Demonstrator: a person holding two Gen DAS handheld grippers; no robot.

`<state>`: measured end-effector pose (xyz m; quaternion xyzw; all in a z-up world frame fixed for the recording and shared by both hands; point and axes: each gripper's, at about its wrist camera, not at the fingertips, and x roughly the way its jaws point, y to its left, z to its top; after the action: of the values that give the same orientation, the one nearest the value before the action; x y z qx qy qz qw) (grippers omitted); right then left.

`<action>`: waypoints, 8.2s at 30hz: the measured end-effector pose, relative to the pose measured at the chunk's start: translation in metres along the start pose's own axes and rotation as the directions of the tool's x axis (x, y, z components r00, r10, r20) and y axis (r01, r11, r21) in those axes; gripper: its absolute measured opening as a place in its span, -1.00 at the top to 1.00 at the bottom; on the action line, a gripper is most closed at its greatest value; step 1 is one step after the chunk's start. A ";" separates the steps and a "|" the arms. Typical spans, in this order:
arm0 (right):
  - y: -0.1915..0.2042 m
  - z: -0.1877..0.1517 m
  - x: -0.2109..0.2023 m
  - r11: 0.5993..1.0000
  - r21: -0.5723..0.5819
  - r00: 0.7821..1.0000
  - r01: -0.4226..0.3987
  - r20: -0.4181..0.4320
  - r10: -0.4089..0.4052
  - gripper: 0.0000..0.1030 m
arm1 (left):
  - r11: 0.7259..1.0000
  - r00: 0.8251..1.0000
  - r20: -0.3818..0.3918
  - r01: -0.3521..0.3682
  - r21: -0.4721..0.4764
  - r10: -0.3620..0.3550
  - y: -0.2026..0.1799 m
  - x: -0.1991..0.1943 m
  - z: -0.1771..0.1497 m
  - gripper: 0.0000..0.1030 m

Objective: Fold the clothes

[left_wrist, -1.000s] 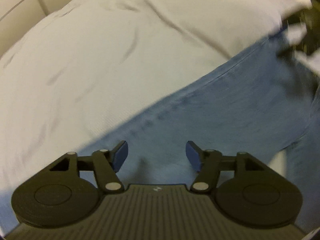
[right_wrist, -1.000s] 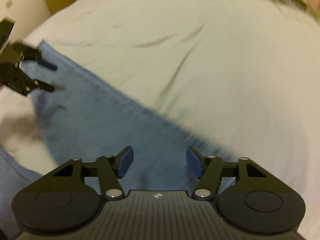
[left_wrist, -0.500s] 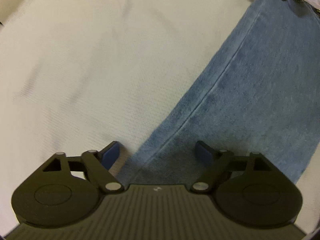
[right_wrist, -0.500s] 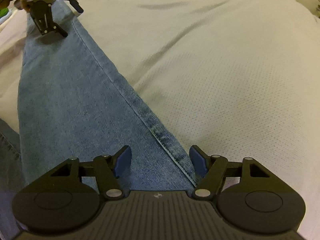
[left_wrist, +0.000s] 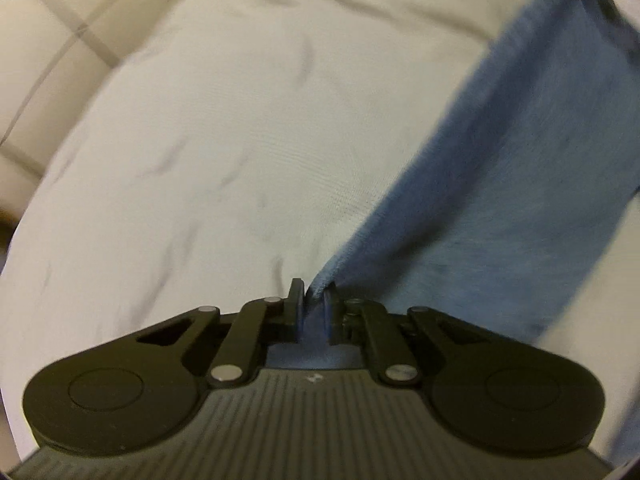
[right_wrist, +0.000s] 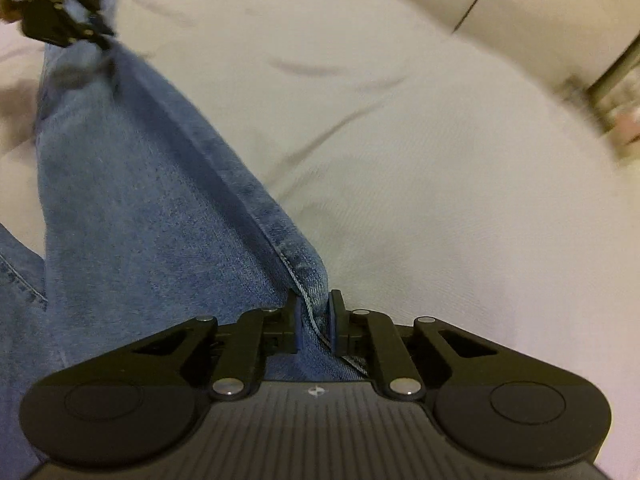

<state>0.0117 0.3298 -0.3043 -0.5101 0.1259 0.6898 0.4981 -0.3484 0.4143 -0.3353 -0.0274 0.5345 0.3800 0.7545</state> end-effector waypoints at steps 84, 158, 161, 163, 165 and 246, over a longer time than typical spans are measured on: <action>0.219 -0.150 -0.057 0.469 0.793 0.921 -0.388 0.350 0.170 0.11 | -0.353 0.947 0.140 0.241 -0.904 0.288 -0.029 -0.159 -0.437 0.08; 0.327 -0.152 -0.103 0.386 0.802 0.890 -0.457 0.407 0.207 -0.36 | -0.019 0.908 0.090 0.107 -0.994 0.410 -0.046 -0.241 -0.517 0.94; 0.326 -0.153 -0.103 0.391 0.802 0.892 -0.451 0.399 0.210 -0.36 | -0.087 0.933 0.051 0.088 -0.992 0.357 -0.062 -0.219 -0.543 0.91; 0.326 -0.154 -0.104 0.394 0.803 0.895 -0.446 0.395 0.208 -0.35 | -0.072 0.924 0.039 0.072 -0.995 0.379 -0.061 -0.229 -0.536 0.91; 0.325 -0.154 -0.105 0.393 0.805 0.896 -0.445 0.396 0.203 -0.35 | -0.018 0.912 0.030 0.040 -0.999 0.410 -0.056 -0.240 -0.522 0.91; 0.409 -0.183 -0.288 0.734 0.667 0.953 -0.128 0.289 -0.097 -0.96 | 0.488 0.899 -0.104 -0.324 -0.810 0.425 -0.295 -0.394 -0.331 -0.35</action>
<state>-0.2208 -0.1494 -0.2845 -0.1795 0.2951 0.6701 0.6570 -0.4857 -0.1572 -0.2583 -0.2312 0.2511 0.7368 0.5836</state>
